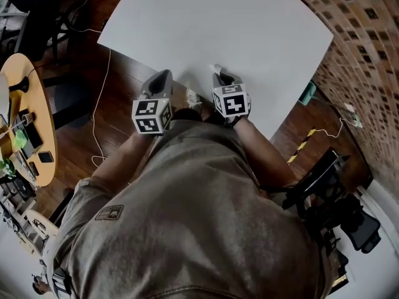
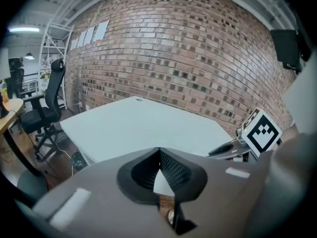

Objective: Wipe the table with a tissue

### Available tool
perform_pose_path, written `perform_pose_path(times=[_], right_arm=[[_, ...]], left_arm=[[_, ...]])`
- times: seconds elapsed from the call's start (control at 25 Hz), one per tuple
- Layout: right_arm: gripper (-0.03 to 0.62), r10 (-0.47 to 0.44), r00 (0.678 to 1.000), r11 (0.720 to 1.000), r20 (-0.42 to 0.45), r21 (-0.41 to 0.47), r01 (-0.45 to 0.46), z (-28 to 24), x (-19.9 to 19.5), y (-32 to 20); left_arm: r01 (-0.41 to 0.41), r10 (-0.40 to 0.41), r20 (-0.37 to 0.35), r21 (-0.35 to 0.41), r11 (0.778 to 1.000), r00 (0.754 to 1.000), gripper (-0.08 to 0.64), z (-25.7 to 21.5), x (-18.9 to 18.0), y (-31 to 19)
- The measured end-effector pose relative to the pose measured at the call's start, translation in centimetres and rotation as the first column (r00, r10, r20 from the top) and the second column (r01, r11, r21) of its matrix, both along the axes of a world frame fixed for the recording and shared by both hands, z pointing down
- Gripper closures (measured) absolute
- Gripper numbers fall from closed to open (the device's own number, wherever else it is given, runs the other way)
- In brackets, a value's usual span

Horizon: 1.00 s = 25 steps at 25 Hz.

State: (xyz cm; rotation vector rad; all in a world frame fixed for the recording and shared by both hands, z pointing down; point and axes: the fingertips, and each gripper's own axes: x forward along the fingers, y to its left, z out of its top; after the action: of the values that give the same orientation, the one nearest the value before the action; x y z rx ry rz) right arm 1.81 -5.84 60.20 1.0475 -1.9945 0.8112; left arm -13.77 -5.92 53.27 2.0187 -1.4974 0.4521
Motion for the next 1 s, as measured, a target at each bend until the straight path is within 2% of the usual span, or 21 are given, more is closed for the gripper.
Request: perform_pose_path(times=[0.16, 0.32, 0.6, 0.88, 1.0], right_arm=[[0.560, -0.028, 0.999, 1.000, 0.016, 0.003, 0.028, -0.1, -1.8, 0.4], [0.560, 0.013, 1.000, 1.000, 0.013, 0.012, -0.013, -0.1, -0.6, 0.1], [0.560, 0.186, 0.982, 0.982, -0.040, 0.025, -0.185, -0.1, 7.8, -0.2], [0.559, 0.392, 0.916, 0.920, -0.084, 0.039, -0.390, 0.1, 17.4, 0.4], [0.560, 0.417, 0.903, 0.909, -0.102, 0.045, -0.414, 0.1, 18.6, 0.0]], left_arm=[[0.005, -0.005, 0.010, 0.002, 1.000, 1.000, 0.558, -0.2, -1.0, 0.2], [-0.021, 0.021, 0.013, 0.001, 1.000, 1.000, 0.558, -0.2, -0.4, 0.2], [-0.108, 0.108, 0.009, 0.007, 0.994, 0.994, 0.558, -0.2, 3.6, -1.2], [-0.169, 0.169, 0.011, 0.011, 0.986, 0.986, 0.558, -0.1, 6.6, -2.3], [-0.167, 0.167, 0.011, 0.017, 0.986, 0.986, 0.558, -0.2, 6.4, -2.5]])
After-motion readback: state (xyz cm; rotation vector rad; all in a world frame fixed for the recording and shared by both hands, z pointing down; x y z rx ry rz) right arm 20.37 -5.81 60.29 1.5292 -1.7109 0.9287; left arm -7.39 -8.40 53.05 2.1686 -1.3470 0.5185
